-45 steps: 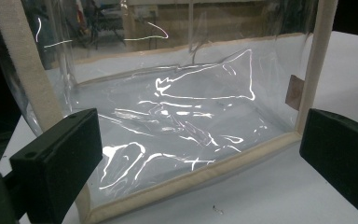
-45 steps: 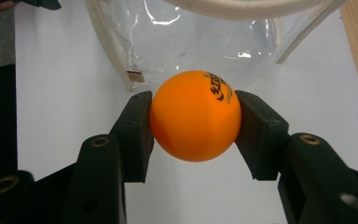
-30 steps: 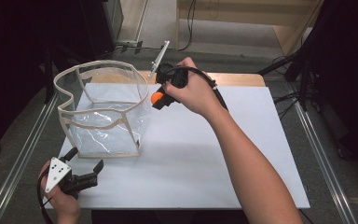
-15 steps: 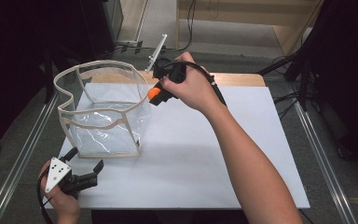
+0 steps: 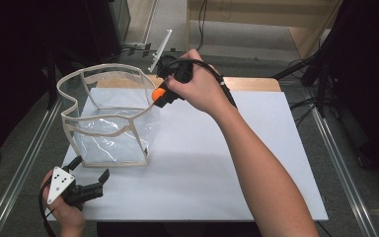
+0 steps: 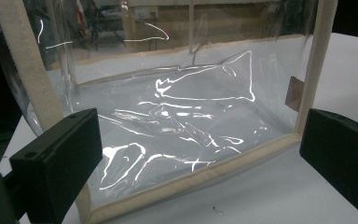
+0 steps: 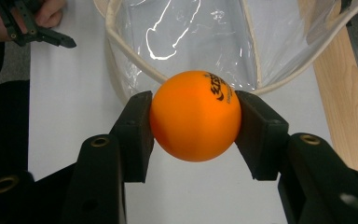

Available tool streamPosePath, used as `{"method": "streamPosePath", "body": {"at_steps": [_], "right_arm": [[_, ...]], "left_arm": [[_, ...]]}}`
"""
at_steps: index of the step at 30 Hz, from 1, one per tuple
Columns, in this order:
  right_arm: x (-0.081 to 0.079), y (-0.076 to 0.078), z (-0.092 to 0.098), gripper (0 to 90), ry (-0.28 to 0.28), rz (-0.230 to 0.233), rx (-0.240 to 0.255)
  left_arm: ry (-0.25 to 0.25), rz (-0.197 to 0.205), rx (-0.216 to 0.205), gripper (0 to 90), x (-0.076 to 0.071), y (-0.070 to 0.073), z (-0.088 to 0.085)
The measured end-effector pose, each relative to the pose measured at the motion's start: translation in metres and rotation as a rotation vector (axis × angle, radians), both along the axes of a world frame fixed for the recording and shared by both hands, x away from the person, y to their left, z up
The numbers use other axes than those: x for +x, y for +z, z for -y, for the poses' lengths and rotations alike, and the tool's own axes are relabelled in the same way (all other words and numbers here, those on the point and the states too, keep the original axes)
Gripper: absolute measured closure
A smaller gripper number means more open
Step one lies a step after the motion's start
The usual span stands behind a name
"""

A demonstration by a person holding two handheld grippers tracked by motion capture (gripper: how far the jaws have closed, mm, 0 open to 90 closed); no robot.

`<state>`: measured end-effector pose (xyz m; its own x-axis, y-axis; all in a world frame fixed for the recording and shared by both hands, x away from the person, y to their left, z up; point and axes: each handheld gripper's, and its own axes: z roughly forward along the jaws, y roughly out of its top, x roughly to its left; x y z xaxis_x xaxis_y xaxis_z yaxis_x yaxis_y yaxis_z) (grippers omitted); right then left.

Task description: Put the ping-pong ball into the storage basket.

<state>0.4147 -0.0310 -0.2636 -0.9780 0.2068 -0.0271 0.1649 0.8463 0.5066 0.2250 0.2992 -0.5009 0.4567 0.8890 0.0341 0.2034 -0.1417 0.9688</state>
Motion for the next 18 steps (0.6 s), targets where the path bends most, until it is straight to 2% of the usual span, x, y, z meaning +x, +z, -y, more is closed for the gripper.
{"method": "streamPosePath", "body": {"at_steps": [18], "right_arm": [[0.0039, 0.0034, -0.0101, 47.8, 0.004, 0.003, 0.01]], "left_arm": [[-0.001, 0.0, 0.0, 0.0, -0.0001, 0.0001, -0.0002]]}}
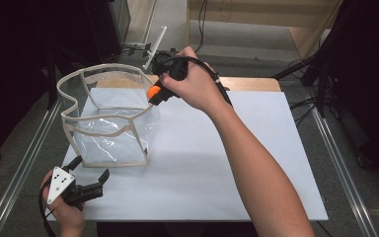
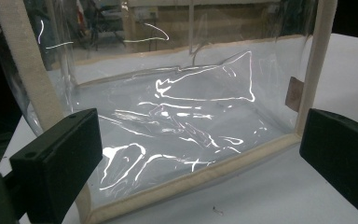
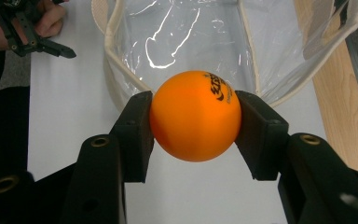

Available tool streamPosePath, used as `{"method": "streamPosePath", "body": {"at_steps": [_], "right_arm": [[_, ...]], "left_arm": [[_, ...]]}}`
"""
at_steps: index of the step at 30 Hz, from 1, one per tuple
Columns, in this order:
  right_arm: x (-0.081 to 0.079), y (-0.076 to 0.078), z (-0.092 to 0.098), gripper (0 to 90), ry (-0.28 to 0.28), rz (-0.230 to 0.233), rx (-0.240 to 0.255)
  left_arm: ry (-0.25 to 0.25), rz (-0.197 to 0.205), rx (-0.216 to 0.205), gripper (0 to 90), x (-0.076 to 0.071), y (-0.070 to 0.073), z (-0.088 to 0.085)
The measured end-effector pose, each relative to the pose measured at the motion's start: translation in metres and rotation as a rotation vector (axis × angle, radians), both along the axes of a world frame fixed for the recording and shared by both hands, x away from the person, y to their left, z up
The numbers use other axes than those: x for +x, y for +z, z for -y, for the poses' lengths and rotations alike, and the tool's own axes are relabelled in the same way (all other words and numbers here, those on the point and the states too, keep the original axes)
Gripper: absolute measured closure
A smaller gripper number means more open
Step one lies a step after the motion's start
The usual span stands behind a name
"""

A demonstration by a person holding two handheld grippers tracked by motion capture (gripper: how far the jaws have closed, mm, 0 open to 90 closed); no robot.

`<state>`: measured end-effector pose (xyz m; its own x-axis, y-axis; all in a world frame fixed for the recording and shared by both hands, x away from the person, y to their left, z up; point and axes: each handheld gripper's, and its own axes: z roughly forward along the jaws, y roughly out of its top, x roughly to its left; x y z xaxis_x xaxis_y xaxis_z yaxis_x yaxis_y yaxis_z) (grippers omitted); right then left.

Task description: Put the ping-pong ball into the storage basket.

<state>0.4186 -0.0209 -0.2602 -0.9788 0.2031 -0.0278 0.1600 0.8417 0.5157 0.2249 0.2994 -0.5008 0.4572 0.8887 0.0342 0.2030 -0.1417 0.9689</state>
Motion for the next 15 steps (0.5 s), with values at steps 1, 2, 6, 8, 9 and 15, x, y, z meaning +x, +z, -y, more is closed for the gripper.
{"method": "streamPosePath", "body": {"at_steps": [1, 2, 6, 8, 9, 15], "right_arm": [[0.0, -0.0002, -0.0006, 47.8, -0.002, -0.001, -0.001], [0.0004, -0.0003, -0.001, 47.8, -0.002, 0.0, -0.003], [0.0016, -0.0012, -0.0027, 47.8, -0.002, -0.005, 0.002], [0.0022, -0.0017, -0.0036, 47.8, -0.002, -0.006, 0.007], [0.0025, -0.0019, -0.0041, 47.8, -0.004, -0.007, 0.008], [0.0038, -0.0025, -0.0067, 47.8, -0.004, -0.01, 0.007]], "left_arm": [[0.0, 0.0, 0.0, 0.0, 0.0, 0.0, 0.0], [0.0, 0.001, -0.001, 0.0, 0.0001, 0.0, 0.0], [-0.001, 0.001, 0.0, 0.0, 0.0, 0.0, -0.0001], [-0.001, 0.0, 0.001, 0.0, 0.0, 0.0001, -0.0002], [-0.001, 0.0, 0.0, 0.0, 0.0, 0.0001, -0.0002], [-0.001, 0.0, -0.001, 0.0, 0.0, 0.0001, -0.0002]]}}
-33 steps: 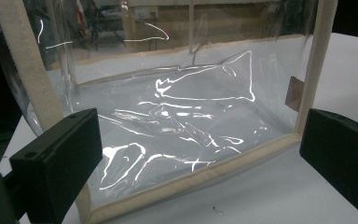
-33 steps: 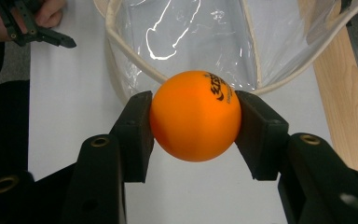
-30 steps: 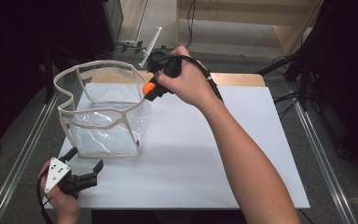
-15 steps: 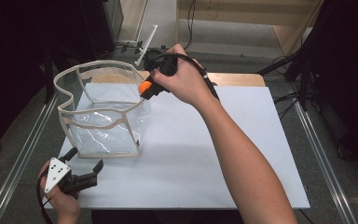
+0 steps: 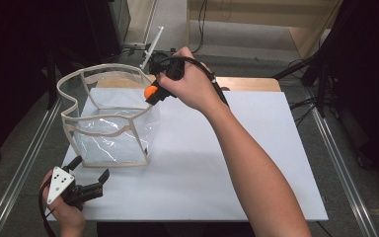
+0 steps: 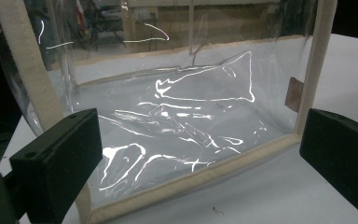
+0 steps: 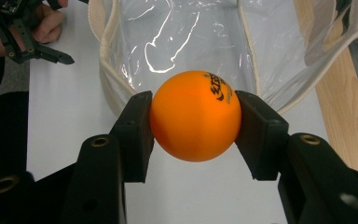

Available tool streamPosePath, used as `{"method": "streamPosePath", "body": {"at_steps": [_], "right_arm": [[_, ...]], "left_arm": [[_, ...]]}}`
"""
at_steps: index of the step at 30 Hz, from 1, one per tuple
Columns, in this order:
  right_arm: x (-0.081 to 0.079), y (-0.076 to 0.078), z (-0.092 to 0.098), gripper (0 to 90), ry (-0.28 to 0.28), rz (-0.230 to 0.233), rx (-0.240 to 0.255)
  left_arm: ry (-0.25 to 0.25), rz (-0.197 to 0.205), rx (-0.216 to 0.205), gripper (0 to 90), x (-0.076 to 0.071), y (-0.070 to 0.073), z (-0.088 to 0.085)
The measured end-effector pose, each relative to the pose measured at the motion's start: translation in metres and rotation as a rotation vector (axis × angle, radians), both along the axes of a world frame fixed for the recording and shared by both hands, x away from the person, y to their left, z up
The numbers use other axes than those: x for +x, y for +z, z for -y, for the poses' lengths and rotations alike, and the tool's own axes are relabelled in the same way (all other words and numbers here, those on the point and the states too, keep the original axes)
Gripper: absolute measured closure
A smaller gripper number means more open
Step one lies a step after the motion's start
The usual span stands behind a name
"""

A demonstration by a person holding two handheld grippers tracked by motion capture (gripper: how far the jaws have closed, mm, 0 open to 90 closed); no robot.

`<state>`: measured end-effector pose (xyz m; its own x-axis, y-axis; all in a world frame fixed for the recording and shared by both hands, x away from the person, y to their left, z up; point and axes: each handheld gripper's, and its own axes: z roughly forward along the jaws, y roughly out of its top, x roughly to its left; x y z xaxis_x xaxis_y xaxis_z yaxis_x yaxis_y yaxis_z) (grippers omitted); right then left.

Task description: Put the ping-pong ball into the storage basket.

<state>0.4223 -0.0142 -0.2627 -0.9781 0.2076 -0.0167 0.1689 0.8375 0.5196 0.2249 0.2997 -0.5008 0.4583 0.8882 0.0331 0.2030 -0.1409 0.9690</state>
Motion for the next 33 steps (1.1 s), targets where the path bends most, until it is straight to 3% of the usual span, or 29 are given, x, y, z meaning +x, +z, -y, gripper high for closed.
{"method": "streamPosePath", "body": {"at_steps": [33], "right_arm": [[0.004, -0.007, -0.025, 47.8, -0.001, -0.003, 0.002]], "left_arm": [[0.0, 0.002, -0.004, 0.0, 0.0, 0.0, 0.0]]}}
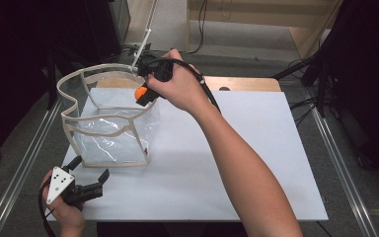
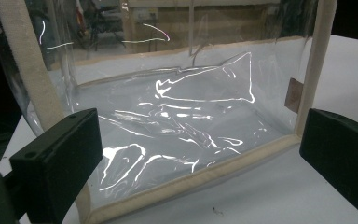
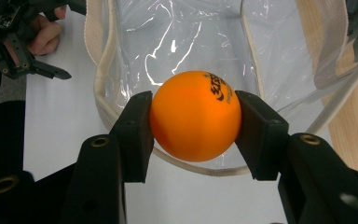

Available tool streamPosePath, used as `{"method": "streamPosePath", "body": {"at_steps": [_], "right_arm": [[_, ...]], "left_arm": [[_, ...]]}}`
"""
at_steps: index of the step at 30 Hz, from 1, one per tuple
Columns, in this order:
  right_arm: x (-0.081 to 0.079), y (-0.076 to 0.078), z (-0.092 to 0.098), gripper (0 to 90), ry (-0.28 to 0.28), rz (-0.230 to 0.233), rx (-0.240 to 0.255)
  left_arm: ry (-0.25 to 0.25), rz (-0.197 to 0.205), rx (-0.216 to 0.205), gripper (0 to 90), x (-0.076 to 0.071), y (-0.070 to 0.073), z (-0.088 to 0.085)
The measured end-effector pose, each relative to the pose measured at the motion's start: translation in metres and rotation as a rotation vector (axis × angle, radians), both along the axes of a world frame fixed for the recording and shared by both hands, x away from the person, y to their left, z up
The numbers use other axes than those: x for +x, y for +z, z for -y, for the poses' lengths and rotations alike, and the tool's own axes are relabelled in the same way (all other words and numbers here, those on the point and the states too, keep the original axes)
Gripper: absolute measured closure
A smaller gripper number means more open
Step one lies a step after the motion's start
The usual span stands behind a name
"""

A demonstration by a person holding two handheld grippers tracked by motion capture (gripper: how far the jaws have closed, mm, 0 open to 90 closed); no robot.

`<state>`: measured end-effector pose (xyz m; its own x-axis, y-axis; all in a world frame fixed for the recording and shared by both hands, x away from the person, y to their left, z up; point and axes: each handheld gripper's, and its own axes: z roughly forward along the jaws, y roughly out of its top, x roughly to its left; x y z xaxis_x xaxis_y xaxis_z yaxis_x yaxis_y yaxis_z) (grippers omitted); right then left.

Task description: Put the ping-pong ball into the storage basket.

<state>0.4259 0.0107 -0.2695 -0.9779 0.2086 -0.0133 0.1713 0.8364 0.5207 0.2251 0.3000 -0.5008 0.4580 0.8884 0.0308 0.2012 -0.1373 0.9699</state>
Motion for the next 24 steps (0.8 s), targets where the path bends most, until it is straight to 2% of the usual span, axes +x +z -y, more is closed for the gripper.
{"method": "streamPosePath", "body": {"at_steps": [7, 16, 19, 21, 24], "right_arm": [[0.0008, -0.0039, -0.0046, 47.8, 0.001, -0.007, 0.004], [0.0017, -0.0093, -0.0098, 46.9, -0.02, -0.016, -0.023], [-0.0004, -0.0091, -0.0084, 38.6, -0.035, 0.003, -0.015], [-0.0018, -0.0085, -0.0063, 33.2, -0.043, -0.004, -0.004], [-0.0033, -0.0077, -0.0021, 25.8, -0.057, 0.009, 0.007]], "left_arm": [[0.0, 0.0, 0.0, 0.0, 0.0, 0.0001, -0.0001], [-0.001, 0.001, 0.0, 0.0, -0.0002, 0.0001, -0.0003], [0.0, 0.001, -0.001, 0.0, 0.0, 0.0001, -0.0003], [0.0, 0.0, -0.002, 0.0, 0.0001, 0.0001, -0.0001], [0.001, 0.0, -0.001, 0.0, 0.0001, 0.0001, -0.0001]]}}
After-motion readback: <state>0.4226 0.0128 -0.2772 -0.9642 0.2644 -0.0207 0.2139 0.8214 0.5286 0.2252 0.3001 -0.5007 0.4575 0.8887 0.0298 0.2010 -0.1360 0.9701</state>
